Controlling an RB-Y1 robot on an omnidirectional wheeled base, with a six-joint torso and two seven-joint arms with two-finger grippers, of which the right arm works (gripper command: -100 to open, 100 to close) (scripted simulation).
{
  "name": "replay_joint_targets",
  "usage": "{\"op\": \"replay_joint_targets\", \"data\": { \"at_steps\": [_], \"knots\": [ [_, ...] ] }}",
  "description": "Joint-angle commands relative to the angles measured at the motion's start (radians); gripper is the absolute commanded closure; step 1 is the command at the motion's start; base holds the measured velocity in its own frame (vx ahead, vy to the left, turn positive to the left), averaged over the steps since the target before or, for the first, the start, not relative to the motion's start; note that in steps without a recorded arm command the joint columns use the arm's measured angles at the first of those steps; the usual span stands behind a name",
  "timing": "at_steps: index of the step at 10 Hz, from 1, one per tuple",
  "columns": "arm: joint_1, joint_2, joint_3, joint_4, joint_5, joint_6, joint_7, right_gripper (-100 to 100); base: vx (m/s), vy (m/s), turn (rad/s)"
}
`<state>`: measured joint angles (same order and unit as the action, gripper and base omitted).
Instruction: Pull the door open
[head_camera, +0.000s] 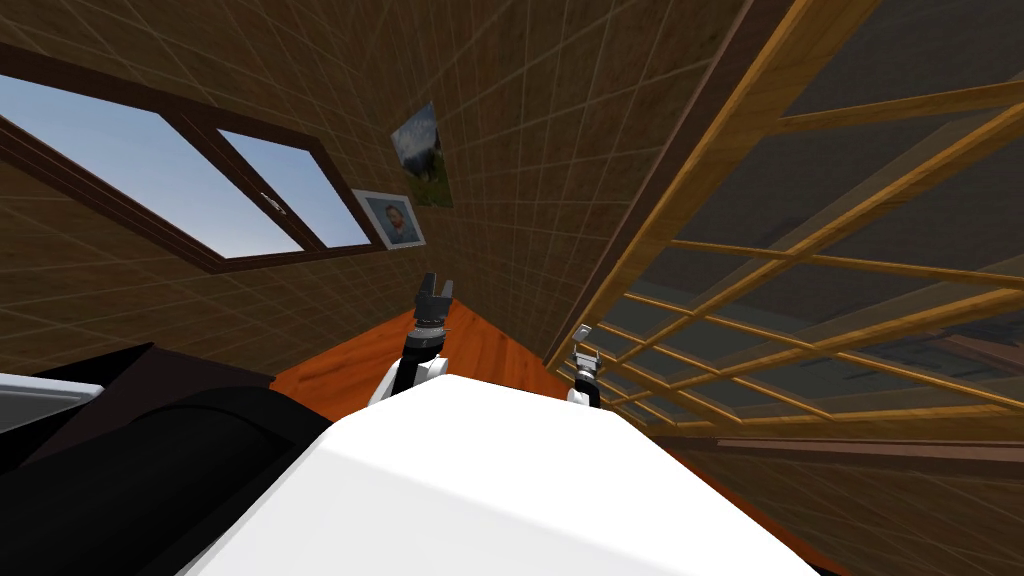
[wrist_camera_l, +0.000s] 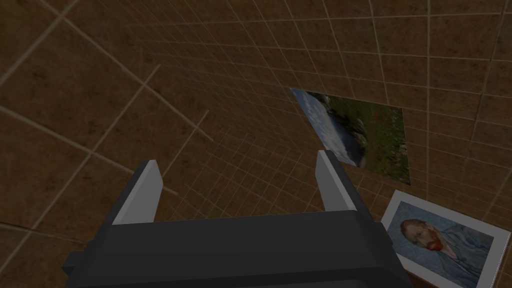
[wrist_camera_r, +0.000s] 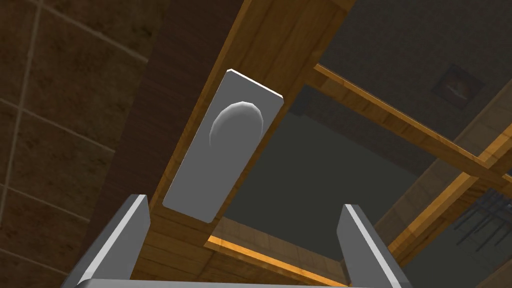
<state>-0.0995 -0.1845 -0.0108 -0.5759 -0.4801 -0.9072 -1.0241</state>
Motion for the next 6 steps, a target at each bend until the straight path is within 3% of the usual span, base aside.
{"op": "replay_joint_targets", "data": {
  "at_steps": [1,6],
  "knots": [
    [-0.003,0.003,0.003,0.002,-0.008,0.001,-0.028,-100,-0.038,-0.009,0.017],
    [-0.018,0.021,0.019,-0.002,-0.061,0.012,-0.171,-100,-0.048,-0.011,0.030]
  ]
}}
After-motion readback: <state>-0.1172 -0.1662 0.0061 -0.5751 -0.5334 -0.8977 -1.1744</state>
